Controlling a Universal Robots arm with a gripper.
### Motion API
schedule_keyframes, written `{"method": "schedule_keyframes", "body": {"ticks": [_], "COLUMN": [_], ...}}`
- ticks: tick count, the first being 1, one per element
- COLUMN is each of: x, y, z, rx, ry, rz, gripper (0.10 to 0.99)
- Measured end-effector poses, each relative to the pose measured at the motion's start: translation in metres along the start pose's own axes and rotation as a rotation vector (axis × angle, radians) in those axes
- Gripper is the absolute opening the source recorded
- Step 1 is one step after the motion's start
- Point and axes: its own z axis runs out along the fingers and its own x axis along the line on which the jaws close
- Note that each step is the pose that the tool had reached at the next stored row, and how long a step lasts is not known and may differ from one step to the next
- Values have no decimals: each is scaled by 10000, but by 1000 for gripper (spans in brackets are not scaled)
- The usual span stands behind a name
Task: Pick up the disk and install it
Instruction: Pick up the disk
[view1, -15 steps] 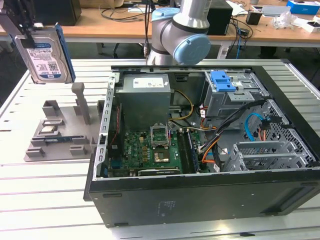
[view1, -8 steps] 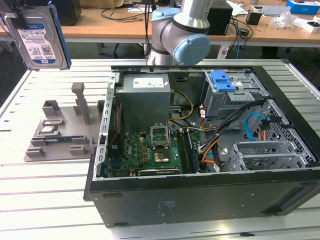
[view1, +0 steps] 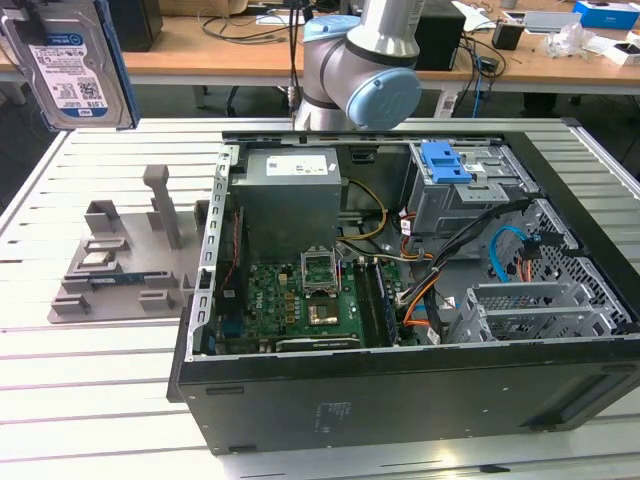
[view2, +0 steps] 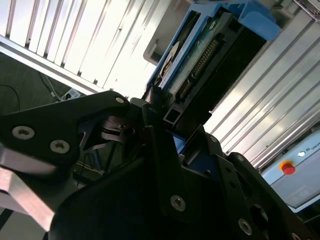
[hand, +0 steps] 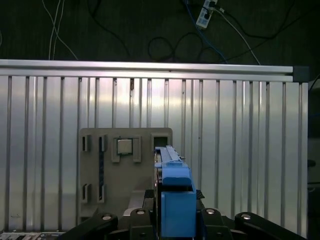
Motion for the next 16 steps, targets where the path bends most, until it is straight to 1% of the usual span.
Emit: {"method": "schedule_keyframes", "body": {"ticks": [8,12,14,16], "x": [-2,-4,-5,-7], "y": [3,4,5,6], "z": [-147,-269,-306,-383], "rx": [-1,-2,-1,-1], "ry": [0,1,1,0], "rz": [0,0,0,-1], "gripper": [365,365,365,365]}}
